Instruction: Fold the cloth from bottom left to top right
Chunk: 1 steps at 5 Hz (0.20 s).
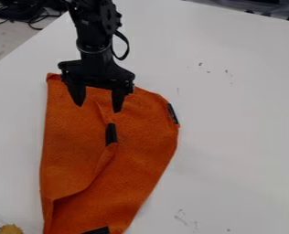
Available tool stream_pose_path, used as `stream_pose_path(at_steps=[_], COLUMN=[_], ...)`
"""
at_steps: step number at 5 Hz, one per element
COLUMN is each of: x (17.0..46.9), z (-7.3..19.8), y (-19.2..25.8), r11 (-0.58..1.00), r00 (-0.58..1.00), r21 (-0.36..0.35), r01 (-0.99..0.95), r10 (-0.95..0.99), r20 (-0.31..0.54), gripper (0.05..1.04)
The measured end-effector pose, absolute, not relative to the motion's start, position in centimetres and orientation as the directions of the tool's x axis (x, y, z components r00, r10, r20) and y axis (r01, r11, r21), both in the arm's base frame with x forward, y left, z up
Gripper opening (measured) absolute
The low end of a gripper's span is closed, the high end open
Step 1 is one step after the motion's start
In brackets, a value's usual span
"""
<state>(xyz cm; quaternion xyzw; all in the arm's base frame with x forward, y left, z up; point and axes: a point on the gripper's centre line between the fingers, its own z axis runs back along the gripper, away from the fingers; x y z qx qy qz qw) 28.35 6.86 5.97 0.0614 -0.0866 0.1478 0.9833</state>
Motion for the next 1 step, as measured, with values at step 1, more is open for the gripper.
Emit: stream_pose_path(at_steps=[1], x=[28.35], z=[5.97], y=[6.86], r11=[0.949], r00=[0.941], r21=[0.095], r01=[-0.301], r10=[0.280], r20=[0.188], gripper=[1.001])
